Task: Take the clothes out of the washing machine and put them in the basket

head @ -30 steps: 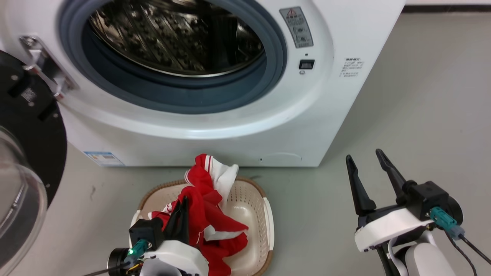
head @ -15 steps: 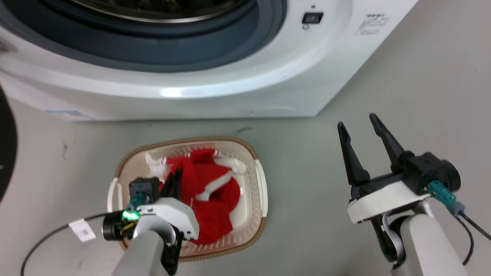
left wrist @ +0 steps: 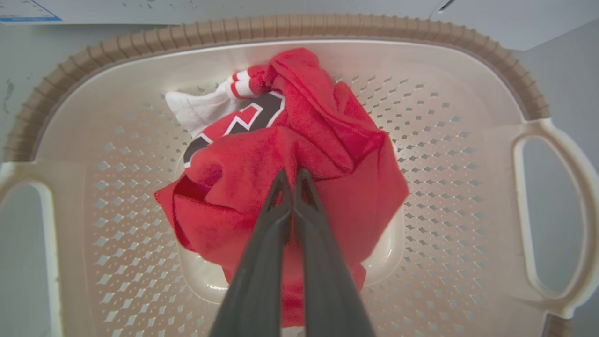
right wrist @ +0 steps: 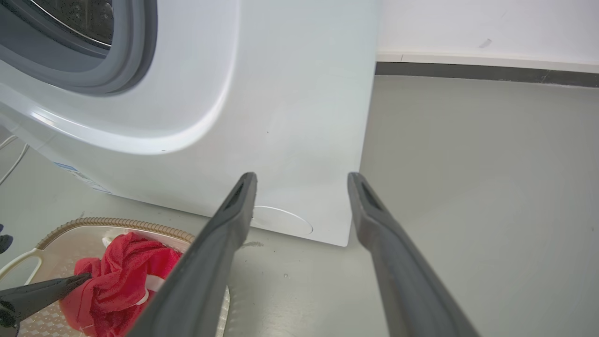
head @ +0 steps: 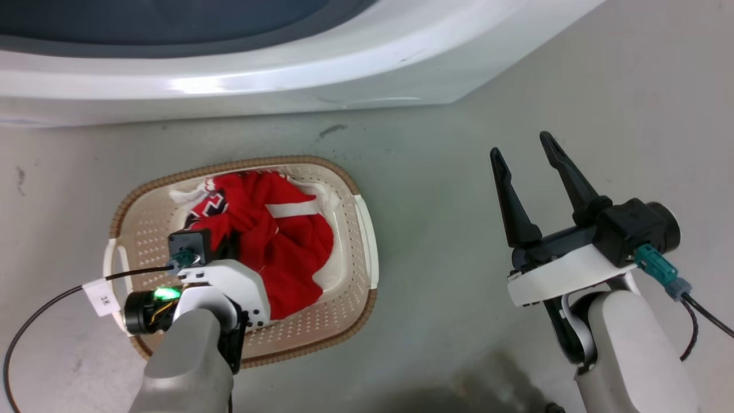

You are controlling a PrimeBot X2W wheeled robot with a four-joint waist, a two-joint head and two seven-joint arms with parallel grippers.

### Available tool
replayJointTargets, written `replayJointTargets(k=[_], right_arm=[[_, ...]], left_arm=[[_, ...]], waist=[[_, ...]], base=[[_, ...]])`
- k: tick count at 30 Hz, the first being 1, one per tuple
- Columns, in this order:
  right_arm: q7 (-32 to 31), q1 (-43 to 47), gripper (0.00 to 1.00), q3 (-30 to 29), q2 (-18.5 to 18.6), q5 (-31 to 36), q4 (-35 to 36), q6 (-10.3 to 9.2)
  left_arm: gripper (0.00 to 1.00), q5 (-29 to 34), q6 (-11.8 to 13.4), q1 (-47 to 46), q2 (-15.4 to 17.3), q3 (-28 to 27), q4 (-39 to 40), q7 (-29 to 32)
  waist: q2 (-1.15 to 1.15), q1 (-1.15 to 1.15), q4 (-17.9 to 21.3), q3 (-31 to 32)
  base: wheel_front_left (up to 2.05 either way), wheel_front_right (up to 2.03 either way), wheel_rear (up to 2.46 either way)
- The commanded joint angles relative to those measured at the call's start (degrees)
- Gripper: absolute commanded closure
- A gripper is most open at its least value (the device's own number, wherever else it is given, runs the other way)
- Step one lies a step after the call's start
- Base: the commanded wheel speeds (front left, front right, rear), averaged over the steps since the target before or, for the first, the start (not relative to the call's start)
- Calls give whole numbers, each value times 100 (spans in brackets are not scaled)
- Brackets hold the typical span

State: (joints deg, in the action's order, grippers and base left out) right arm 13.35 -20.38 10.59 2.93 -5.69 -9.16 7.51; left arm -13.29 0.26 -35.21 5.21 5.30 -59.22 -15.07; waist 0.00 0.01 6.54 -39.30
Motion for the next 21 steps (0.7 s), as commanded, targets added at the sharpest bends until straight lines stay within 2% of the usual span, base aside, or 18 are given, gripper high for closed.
replayJointTargets(k=[1,8,9,10,11,21], right_arm=[[45,-136,0,41,-9,-46,-17,-4],[93,-225,0,25,-10,-8,-129,-4],[99,-210,0,12,-9,4,-158,-4],[104,-211,0,7,-9,7,-181,-4],[109,-212,0,3,-9,12,-206,-4],[154,114,0,-108,-8,27,-592,-4]], left_arm=[[100,-34,29,-150,54,-59,-249,-14],[98,-176,-14,-341,78,-217,-748,-14],[67,-192,-1,-332,66,-238,-749,-14],[31,-194,-5,-297,63,-246,-753,-14],[0,-200,-14,-249,54,-262,-756,-14],[0,-206,-128,521,-73,-508,-99,-15]], waist=[[0,-1,80,-158],[0,-1,65,-239],[0,-1,45,-214],[0,-1,26,-174],[0,-1,10,-119],[0,-1,-141,1145]], base=[[0,0,0],[0,0,0],[0,0,0],[0,0,0],[0,0,0],[0,0,0]])
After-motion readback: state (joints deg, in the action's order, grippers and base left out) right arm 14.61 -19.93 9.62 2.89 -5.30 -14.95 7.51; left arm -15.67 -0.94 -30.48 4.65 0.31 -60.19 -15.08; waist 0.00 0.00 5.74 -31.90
